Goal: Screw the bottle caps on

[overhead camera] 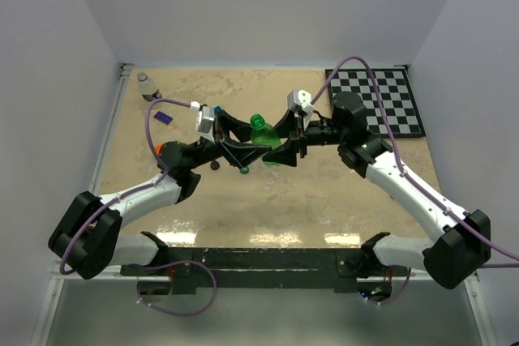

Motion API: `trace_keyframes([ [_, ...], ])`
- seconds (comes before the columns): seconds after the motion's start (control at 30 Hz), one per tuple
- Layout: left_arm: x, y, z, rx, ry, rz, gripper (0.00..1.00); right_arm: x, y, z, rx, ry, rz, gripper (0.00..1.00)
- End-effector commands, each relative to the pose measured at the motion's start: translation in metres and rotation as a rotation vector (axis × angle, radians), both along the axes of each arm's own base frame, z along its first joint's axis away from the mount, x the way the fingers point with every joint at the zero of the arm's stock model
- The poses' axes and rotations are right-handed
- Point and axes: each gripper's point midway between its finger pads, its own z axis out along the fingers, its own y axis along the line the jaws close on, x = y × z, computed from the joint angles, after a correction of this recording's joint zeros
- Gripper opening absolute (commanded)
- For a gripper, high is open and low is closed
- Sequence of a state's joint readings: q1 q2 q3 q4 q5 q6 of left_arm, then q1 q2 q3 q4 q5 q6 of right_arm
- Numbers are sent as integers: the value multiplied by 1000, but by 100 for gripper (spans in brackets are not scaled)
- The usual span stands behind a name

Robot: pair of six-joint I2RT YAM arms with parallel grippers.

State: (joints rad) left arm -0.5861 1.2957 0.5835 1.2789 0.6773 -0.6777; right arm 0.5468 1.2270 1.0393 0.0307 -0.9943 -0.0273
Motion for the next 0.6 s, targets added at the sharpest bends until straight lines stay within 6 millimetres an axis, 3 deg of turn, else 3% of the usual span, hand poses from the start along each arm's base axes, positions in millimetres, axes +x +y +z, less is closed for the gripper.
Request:
trace_keyframes([
  [0.0, -43, 26, 81, -259, -370, -7, 33, -6, 2, 16, 28, -41, 31, 54],
  [0.1, -43, 27, 80, -250, -372, 2, 40, -3, 0, 14, 10, -53, 10, 33],
  [0.2, -41, 29, 76, -229, -365, 29, 57, -3, -4, 11, -12, -49, -12, 22],
  [0.3, -34, 30, 70, -183, -358, 80, 78, 2, -8, 10, -35, -64, -64, 18],
  [0.37, -27, 34, 69, -153, -351, 142, 87, 7, -13, 10, -53, -77, -114, 17],
  [0.5, -3, 46, 57, -51, -302, 295, 99, 18, -27, 8, -102, -116, -226, 15],
  [0.57, 6, 55, 53, 1, -275, 369, 100, 26, -36, 3, -141, -134, -295, 14],
])
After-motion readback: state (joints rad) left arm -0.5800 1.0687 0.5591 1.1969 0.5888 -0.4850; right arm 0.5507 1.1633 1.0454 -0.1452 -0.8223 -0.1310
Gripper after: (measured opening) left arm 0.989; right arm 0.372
